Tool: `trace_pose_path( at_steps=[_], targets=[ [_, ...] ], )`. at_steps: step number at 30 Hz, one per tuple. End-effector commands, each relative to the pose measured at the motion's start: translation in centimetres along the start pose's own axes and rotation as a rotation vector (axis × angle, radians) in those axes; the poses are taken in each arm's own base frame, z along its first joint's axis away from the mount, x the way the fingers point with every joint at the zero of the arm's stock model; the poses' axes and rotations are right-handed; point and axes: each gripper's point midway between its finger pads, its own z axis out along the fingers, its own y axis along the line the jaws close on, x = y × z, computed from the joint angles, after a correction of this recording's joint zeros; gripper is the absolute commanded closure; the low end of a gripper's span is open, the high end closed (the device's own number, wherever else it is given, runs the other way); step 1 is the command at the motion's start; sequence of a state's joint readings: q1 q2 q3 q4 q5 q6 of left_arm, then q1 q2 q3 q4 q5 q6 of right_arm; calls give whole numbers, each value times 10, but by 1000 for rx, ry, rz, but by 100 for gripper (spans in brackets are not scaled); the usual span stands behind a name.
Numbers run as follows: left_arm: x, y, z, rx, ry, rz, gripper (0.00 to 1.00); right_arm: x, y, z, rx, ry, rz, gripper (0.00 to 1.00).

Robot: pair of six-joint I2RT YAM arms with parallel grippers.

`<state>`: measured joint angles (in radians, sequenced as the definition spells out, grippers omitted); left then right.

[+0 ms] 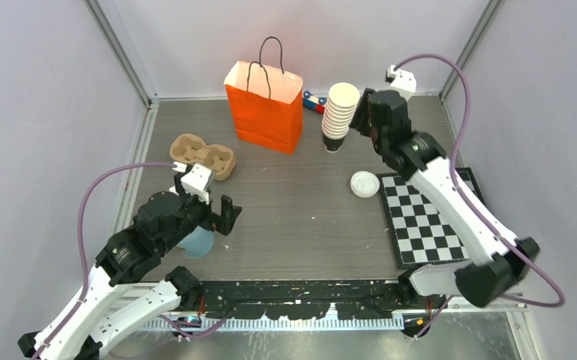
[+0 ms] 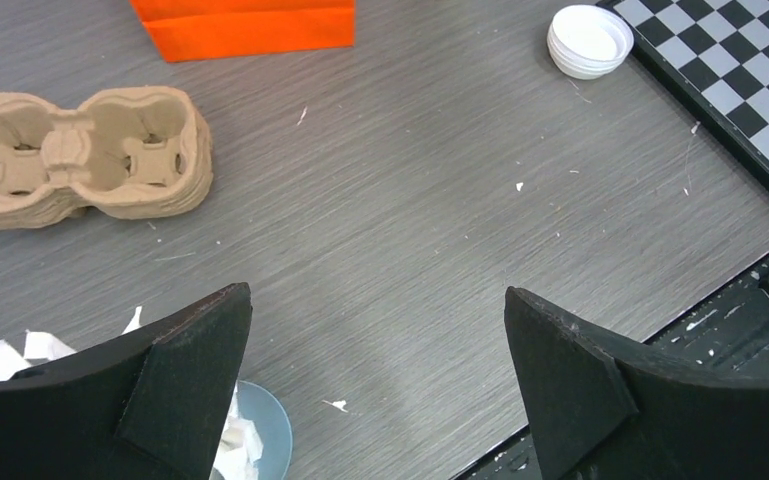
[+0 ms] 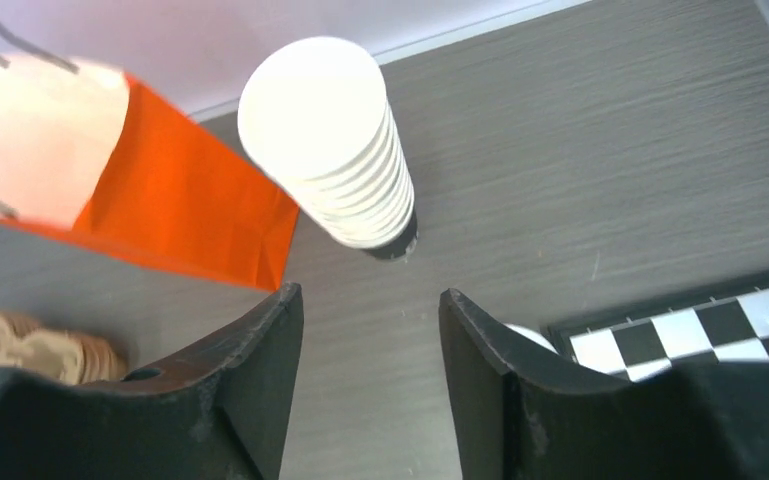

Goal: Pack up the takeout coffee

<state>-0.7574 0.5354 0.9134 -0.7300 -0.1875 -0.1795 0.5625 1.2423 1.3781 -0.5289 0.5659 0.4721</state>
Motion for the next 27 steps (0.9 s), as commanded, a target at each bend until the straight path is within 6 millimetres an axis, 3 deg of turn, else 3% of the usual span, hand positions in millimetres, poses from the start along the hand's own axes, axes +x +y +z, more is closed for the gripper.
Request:
trace_pose_path(
  at_steps=[1, 6, 9, 12, 27],
  targets=[
    [-25, -17, 3, 68, -39, -44, 0, -27, 26, 41, -72, 11, 8, 47],
    [-14, -26, 13, 112, -17, -58, 0, -30, 19, 92, -37, 78, -35, 60],
    [-4, -24, 15, 106, 18, -38, 0, -35, 4, 112, 35, 90, -74, 62],
    [3, -23, 16, 99, 36, -29, 0, -37, -5, 124, 94, 97, -121, 61],
    [3, -21, 11, 104, 7, -14, 0, -19, -2, 160, 36, 184, -116, 61]
  ],
)
